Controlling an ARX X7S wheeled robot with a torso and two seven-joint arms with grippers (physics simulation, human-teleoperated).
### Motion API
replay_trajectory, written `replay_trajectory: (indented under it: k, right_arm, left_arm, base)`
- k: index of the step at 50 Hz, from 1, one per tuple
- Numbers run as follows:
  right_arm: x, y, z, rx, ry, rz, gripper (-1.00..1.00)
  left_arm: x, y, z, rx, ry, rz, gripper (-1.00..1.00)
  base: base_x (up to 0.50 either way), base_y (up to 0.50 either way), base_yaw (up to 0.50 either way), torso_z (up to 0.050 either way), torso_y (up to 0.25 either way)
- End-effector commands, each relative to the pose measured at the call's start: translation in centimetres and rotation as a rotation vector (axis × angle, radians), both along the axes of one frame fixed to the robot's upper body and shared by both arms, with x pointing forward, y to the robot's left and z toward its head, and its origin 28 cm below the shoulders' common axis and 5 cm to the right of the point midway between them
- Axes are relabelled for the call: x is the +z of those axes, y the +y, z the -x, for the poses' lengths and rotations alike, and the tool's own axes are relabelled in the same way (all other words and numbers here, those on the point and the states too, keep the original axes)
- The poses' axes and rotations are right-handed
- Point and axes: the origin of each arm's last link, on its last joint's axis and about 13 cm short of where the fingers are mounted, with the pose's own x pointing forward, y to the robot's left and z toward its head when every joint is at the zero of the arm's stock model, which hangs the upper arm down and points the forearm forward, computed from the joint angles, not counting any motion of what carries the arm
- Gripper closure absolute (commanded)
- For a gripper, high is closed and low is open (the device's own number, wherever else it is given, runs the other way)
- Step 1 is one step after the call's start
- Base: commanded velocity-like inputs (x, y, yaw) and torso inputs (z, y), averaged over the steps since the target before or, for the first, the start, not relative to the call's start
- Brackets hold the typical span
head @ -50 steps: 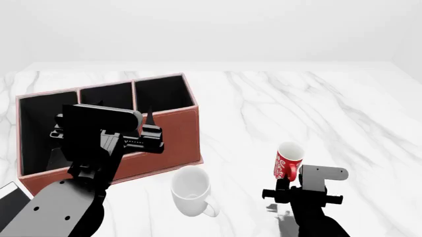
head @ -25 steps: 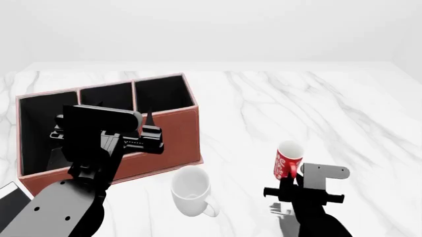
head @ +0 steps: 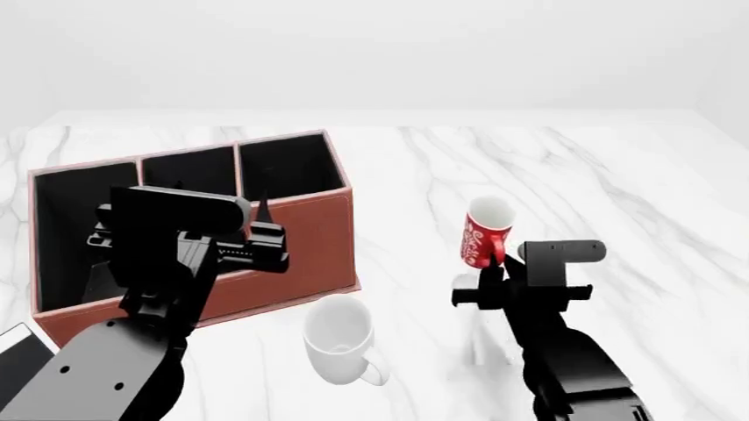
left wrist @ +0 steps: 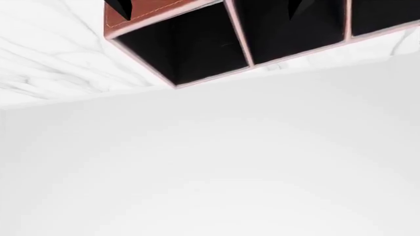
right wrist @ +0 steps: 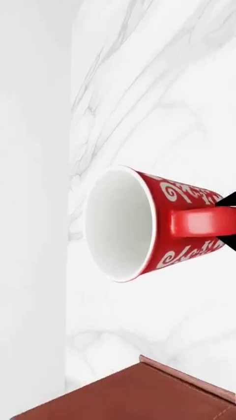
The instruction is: Pick up the red mug and place it to the right of the caddy.
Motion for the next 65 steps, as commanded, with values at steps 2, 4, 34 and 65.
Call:
replay_trajectory:
  k: [2,4,34,65]
  right_arm:
    - [2.3,1.6,-5.4,0.186,-0.078,-0.027,1.00]
    - [2.2,1.9,-6.4,0.170,-0.083,-0.001,1.00]
    - [1.0,5.1,-8.4,0.270,0.028,0.026,1.00]
    - [-1.2,5.3,-7.2,0.280,0.140,0.028,1.00]
  left_arm:
    - [-0.1,0.1,-0.2,0.005,0.004,0.002,-1.00]
    - [-0.1,0.1,-0.2,0.006,0.005,0.000,-1.00]
    - [-0.2,0.1,-0.5,0.011,0.010,-0.002,-1.00]
    - [-0.4,0.3,-0.5,0.018,0.015,-0.001,-1.00]
  base:
    - [0.00,0.00,0.00,0.000,0.000]
    - [0.00,0.00,0.00,0.000,0.000]
    - [0.00,0.00,0.00,0.000,0.000]
    - [0.00,0.00,0.00,0.000,0.001]
